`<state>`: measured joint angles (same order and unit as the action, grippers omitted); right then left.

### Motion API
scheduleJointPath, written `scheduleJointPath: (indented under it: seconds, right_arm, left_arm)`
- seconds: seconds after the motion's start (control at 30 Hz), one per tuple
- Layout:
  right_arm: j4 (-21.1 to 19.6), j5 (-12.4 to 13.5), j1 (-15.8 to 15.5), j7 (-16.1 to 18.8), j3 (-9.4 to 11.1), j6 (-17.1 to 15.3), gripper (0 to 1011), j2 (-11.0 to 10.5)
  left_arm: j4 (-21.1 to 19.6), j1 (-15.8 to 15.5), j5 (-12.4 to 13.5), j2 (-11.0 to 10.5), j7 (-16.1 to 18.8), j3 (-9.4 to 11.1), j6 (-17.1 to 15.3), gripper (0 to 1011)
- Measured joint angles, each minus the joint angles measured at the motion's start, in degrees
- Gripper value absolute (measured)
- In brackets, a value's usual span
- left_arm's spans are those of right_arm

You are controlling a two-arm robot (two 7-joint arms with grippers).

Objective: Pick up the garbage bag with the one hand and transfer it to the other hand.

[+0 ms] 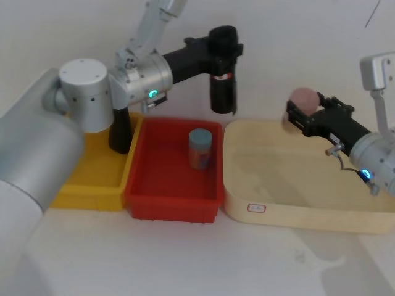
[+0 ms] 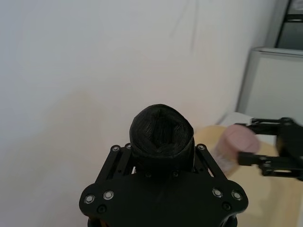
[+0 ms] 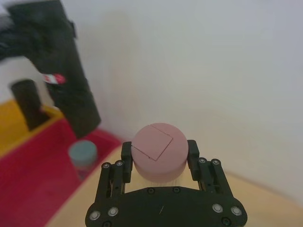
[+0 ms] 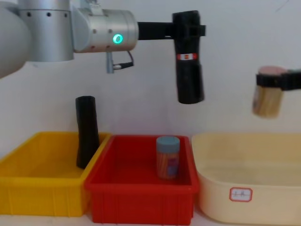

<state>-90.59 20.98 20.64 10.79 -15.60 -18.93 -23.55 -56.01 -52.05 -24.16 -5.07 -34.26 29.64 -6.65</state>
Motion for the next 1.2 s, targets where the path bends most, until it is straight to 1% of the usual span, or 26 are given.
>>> scheduleJointPath:
  seconds: [0.13,0.17,0.27,0.37,0.4,0.47,0.57,0.6,0.63,0.67,0.8,0.93,1.03,1.17,1.2]
  right_arm:
    - [1.43,0.02,-0.65,-0.95,1.08,-1.12,664,-0.11]
    - [2.31,0.06,-0.80,-1.19,1.49,-1.52,664,-0.11]
    - [3.53,0.21,-0.93,-1.50,1.94,-2.17,664,-0.09]
    - [6.13,0.53,-0.95,-1.71,2.70,-2.86,665,0.10]
    - [6.61,0.59,-0.94,-1.74,2.84,-2.95,705,0.13]
    - [7.36,0.67,-0.94,-1.80,3.05,-3.12,735,0.19]
    - [8.96,0.87,-0.90,-1.95,3.54,-3.53,856,0.32]
    - [8.96,0.87,-0.90,-1.95,3.54,-3.53,856,0.32]
    - [9.50,0.91,-0.88,-1.98,3.69,-3.67,907,0.37]
    - [9.93,0.97,-0.85,-2.00,3.83,-3.77,916,0.41]
    - [10.60,1.06,-0.82,-2.03,4.04,-3.98,1001,0.47]
    - [10.74,1.08,-0.97,-2.05,4.22,-4.10,1001,0.49]
    - [9.94,1.05,-1.41,-1.90,4.24,-4.03,1001,0.37]
    - [7.59,0.89,-2.50,-0.96,4.20,-3.56,1001,-0.11]
    - [7.19,0.89,-2.69,-0.77,4.17,-3.47,1001,-0.19]
  left_arm:
    - [1.49,-0.74,-0.40,0.96,-1.12,0.65,0.30,376]
    - [2.07,-1.07,-0.59,1.46,-1.66,0.96,0.45,376]
    - [2.83,-1.49,-0.89,2.06,-2.41,1.40,0.65,376]
    - [3.42,-1.86,-1.18,2.53,-2.95,1.78,0.83,376]
    - [3.55,-1.93,-1.26,2.63,-3.11,1.86,0.87,376]
    - [3.96,-2.16,-1.42,2.89,-3.40,2.11,1.00,376]
    - [4.55,-2.42,-1.61,3.17,-3.72,2.42,1.18,376]
    - [4.68,-2.47,-1.65,3.22,-3.78,2.48,1.23,376]
    - [5.01,-2.59,-1.71,3.34,-3.87,2.61,1.32,376]
    - [5.17,-2.63,-1.74,3.39,-3.91,2.68,1.37,376]
    - [6.19,-2.92,-1.91,3.70,-4.14,3.00,1.59,376]
    - [7.61,-3.29,-2.05,4.09,-4.48,3.36,1.86,376]
    - [9.05,-3.70,-2.07,4.55,-4.89,3.71,2.07,376]
    - [11.47,-4.42,-2.04,5.46,-5.52,4.17,2.62,376]
    - [12.75,-4.84,-1.99,6.00,-5.75,4.37,2.91,376]
